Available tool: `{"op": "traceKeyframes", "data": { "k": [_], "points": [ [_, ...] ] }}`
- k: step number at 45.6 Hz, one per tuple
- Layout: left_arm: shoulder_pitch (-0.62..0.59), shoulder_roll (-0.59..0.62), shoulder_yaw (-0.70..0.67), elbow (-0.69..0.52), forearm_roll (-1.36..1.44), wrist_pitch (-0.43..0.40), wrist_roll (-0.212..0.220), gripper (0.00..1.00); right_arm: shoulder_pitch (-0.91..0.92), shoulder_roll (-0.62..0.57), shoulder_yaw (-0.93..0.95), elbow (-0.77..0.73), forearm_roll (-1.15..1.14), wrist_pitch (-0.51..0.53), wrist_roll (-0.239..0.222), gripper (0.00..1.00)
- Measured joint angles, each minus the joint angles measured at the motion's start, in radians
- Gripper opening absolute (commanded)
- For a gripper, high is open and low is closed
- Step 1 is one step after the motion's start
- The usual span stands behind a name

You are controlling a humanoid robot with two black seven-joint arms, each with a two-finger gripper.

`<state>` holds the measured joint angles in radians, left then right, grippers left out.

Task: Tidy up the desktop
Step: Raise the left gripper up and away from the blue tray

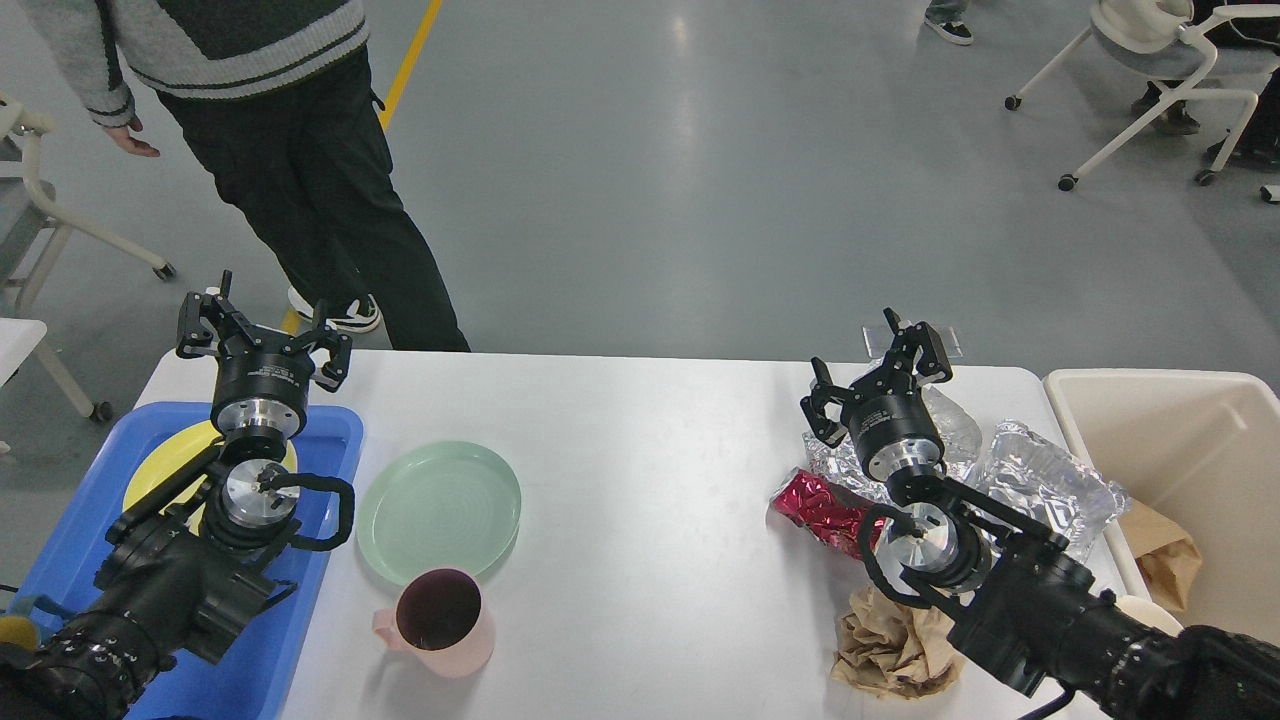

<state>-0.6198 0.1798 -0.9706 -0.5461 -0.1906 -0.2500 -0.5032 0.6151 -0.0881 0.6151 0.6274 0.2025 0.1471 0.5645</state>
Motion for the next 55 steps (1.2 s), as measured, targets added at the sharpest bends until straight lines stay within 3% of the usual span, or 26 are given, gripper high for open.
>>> {"op": "traceKeyframes", "data": {
  "k": [23, 30, 33, 42, 55],
  "points": [
    [0.000, -0.004, 0.000, 0.000, -0.001, -0.021, -0.006, 0.96, 0.000, 0.000, 0.000, 0.000, 0.000, 0.000, 0.000, 1.00],
    [-0.032, 0.008, 0.062, 0.000, 0.016, 0.028, 0.009, 0.96, 0.000, 0.000, 0.000, 0.000, 0.000, 0.000, 0.000, 1.00],
    [-0.100, 0.024, 0.126, 0.000, 0.042, 0.064, 0.010, 0.96, 0.000, -0.001, 0.000, 0.000, 0.000, 0.000, 0.000, 1.00],
    [-0.338, 0.135, 0.421, 0.000, 0.078, 0.129, 0.011, 0.96, 0.000, -0.001, 0.000, 0.000, 0.000, 0.000, 0.000, 1.00],
    [-0.712, 0.185, 1.281, 0.002, 0.152, 0.116, 0.013, 0.96, 0.000, 0.000, 0.000, 0.000, 0.000, 0.000, 0.000, 1.00]
  ]
}}
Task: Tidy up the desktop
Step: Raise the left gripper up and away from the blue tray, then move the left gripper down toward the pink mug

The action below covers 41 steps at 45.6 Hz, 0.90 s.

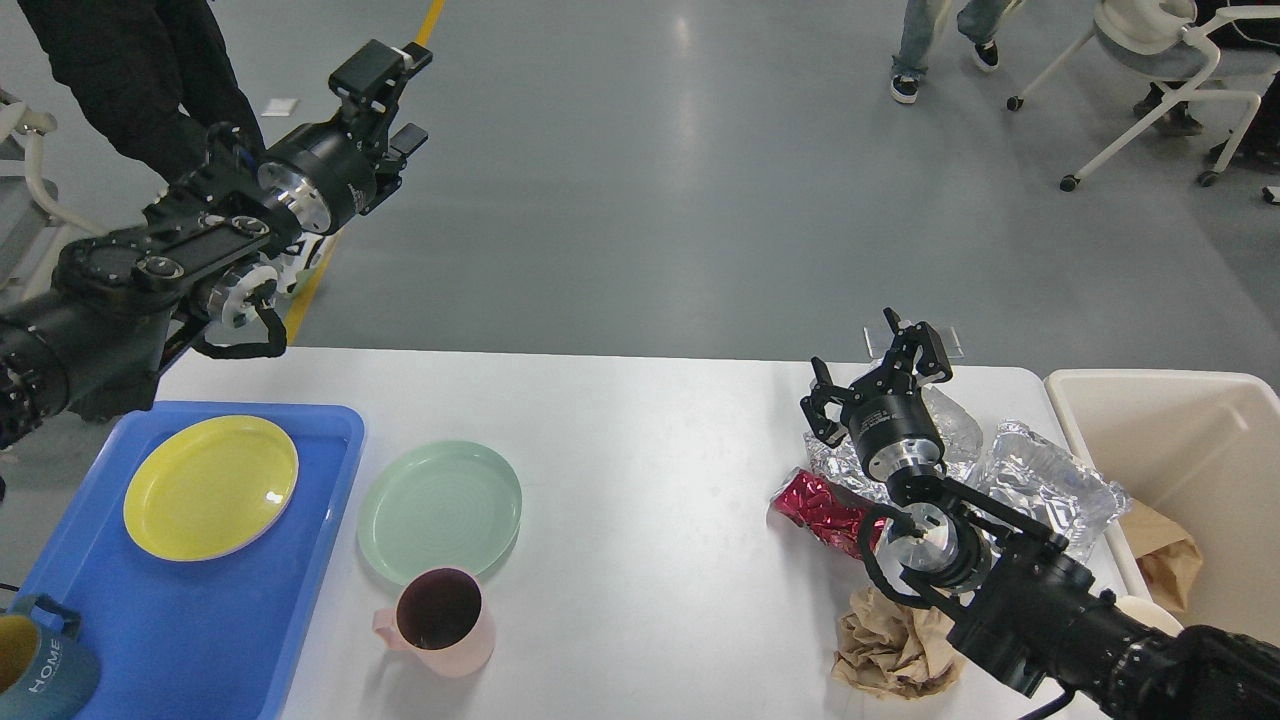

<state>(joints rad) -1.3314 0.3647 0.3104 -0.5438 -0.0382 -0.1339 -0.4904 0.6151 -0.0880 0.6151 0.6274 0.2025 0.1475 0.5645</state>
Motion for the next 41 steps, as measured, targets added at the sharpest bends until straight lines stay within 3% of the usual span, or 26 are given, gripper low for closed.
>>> {"op": "traceKeyframes", "data": {
  "k": [8, 19, 24, 33, 41],
  "points": [
    [-0.178, -0.025, 0.329, 0.000, 0.040, -0.053, 0.000, 0.96, 0.000, 0.000, 0.000, 0.000, 0.000, 0.000, 0.000, 1.00],
    [-0.331, -0.054, 0.402, -0.062, 0.086, -0.215, -0.001, 0.96, 0.000, 0.001, 0.000, 0.000, 0.000, 0.000, 0.000, 1.00],
    [-0.437, -0.070, 0.543, -0.257, 0.087, -0.287, -0.001, 0.96, 0.000, 0.001, 0.000, 0.000, 0.000, 0.000, 0.000, 1.00],
    [-0.631, -0.139, 1.087, -0.627, 0.087, -0.345, -0.004, 0.96, 0.000, 0.000, 0.000, 0.000, 0.000, 0.000, 0.000, 1.00],
    [-0.660, -0.196, 1.124, -0.788, 0.079, -0.448, -0.006, 0.96, 0.001, 0.001, 0.000, 0.002, 0.000, 0.000, 0.000, 1.00]
  ]
}}
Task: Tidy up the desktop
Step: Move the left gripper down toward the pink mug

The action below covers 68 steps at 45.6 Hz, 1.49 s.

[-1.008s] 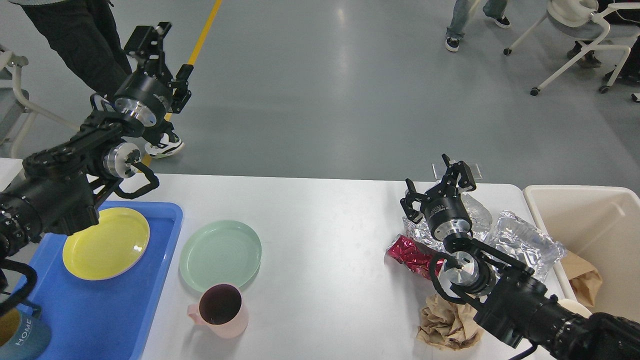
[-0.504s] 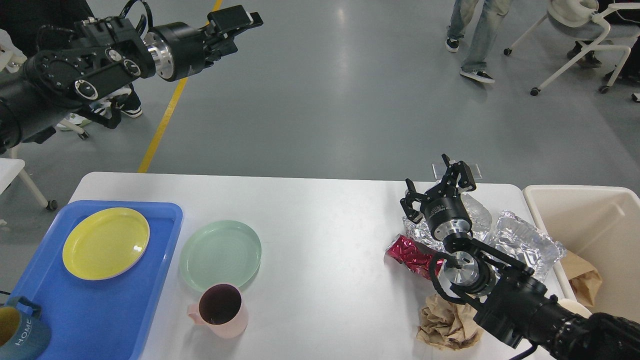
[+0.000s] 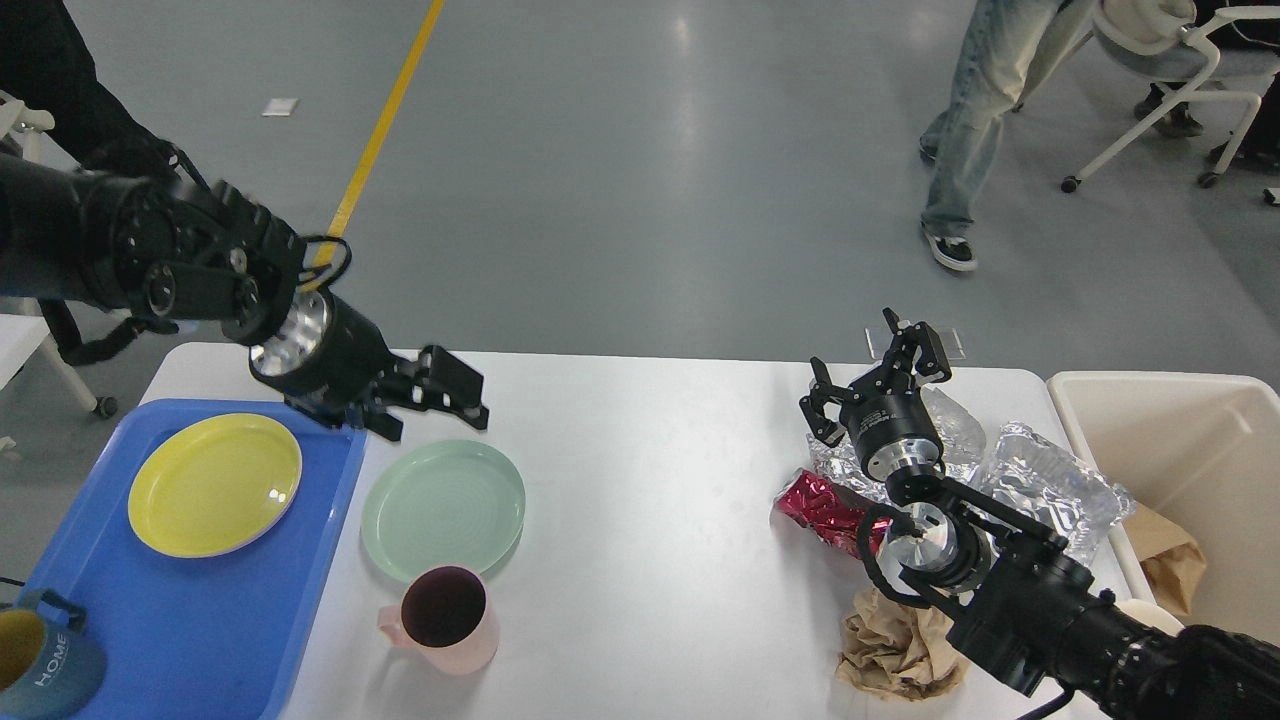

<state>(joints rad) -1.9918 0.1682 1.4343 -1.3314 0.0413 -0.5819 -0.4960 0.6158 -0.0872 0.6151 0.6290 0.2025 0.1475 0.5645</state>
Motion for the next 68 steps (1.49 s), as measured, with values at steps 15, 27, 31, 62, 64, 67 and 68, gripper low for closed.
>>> {"op": "traceKeyframes", "data": {
  "k": [15, 27, 31, 62, 64, 67, 68],
  "points": [
    [-0.098, -0.026, 0.002, -0.003, -0.003, -0.021, 0.002, 0.96, 0.000, 0.000, 0.000, 0.000, 0.000, 0.001, 0.000, 1.00],
    [-0.087, -0.034, 0.001, -0.003, -0.003, -0.021, 0.002, 0.96, -0.001, 0.000, 0.000, 0.000, 0.000, 0.001, 0.000, 1.00],
    [-0.079, -0.035, -0.001, -0.003, -0.003, -0.021, 0.002, 0.96, -0.001, -0.001, 0.000, 0.000, 0.000, 0.001, 0.000, 1.00],
    [-0.034, -0.034, -0.007, -0.003, -0.003, -0.024, 0.002, 0.96, -0.001, -0.001, 0.000, 0.002, 0.000, 0.001, 0.001, 1.00],
    [-0.023, -0.034, -0.004, -0.007, -0.002, -0.032, 0.003, 0.96, -0.001, -0.001, 0.000, 0.002, 0.000, 0.001, 0.001, 1.00],
    [0.000, -0.035, -0.004, -0.012, -0.001, -0.041, 0.004, 0.96, -0.001, -0.001, 0.000, 0.002, 0.000, 0.001, 0.001, 1.00],
    [0.006, -0.035, -0.005, -0.012, -0.001, -0.043, 0.004, 0.96, -0.001, -0.001, 0.000, 0.002, 0.000, 0.001, 0.001, 1.00]
  ]
}}
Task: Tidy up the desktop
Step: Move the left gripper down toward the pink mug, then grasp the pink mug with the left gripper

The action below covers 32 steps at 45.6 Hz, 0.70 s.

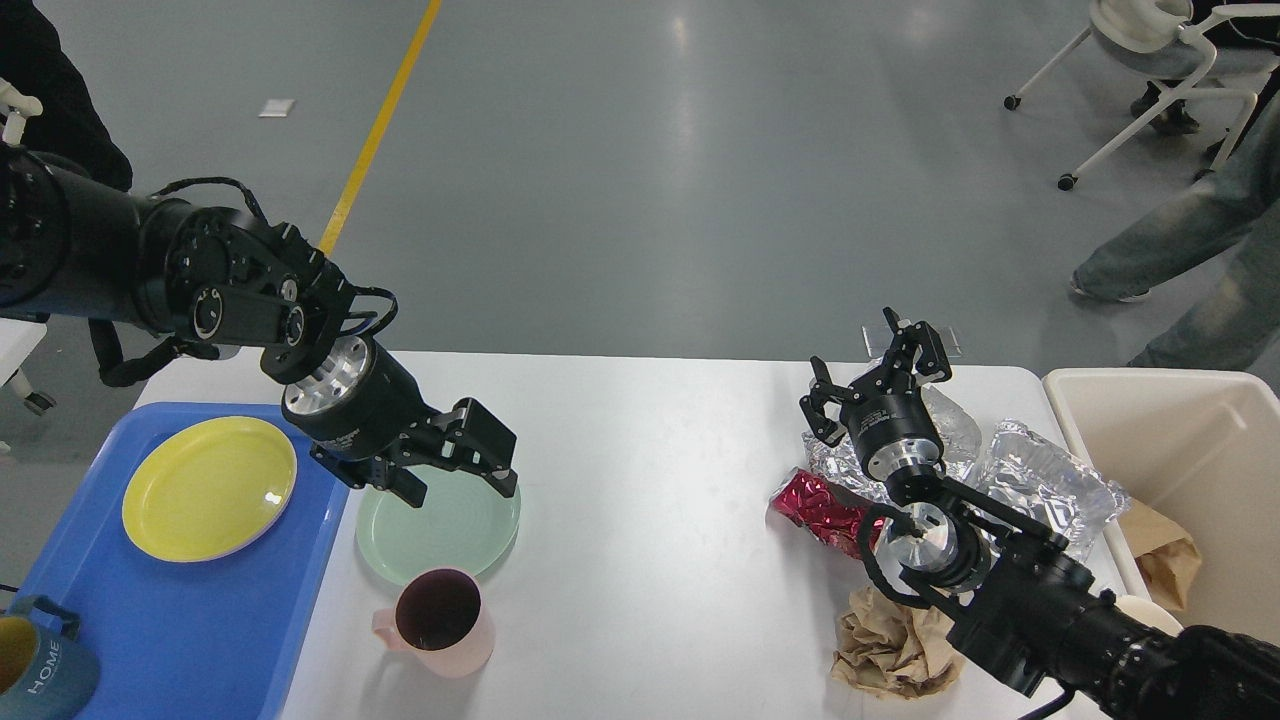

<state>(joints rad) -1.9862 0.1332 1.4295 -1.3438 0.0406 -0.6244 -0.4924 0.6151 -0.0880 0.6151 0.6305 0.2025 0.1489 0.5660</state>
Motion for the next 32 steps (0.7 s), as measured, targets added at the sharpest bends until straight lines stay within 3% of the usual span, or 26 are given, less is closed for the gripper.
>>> {"op": "traceKeyframes", "data": {
  "k": [7, 14, 18, 21, 25, 28, 32],
  "points": [
    [0.024, -0.001, -0.012, -0.001, 0.002, -0.013, -0.006, 0.96, 0.000, 0.001, 0.000, 0.000, 0.000, 0.000, 0.000, 1.00],
    [0.030, 0.002, -0.030, 0.010, -0.002, -0.107, -0.014, 0.96, 0.000, 0.001, 0.000, 0.000, 0.000, 0.000, 0.000, 1.00],
    [0.041, 0.001, -0.025, 0.013, 0.010, -0.141, 0.009, 0.96, 0.000, 0.001, 0.000, 0.000, 0.000, 0.000, 0.000, 1.00],
    [0.066, -0.001, -0.015, 0.013, 0.032, -0.147, 0.068, 0.96, 0.000, 0.001, 0.000, 0.000, 0.000, 0.000, 0.000, 1.00],
    [0.102, -0.001, -0.005, 0.012, 0.050, -0.129, 0.195, 0.96, 0.000, 0.001, 0.000, 0.000, 0.000, 0.000, 0.000, 1.00],
    [0.140, 0.000, -0.002, 0.011, 0.054, -0.078, 0.287, 0.96, 0.000, 0.001, 0.000, 0.000, 0.000, 0.000, 0.000, 1.00],
    [0.192, 0.000, -0.001, 0.009, 0.056, 0.022, 0.363, 0.96, 0.000, 0.001, 0.000, 0.000, 0.000, 0.000, 0.000, 1.00]
  ]
}}
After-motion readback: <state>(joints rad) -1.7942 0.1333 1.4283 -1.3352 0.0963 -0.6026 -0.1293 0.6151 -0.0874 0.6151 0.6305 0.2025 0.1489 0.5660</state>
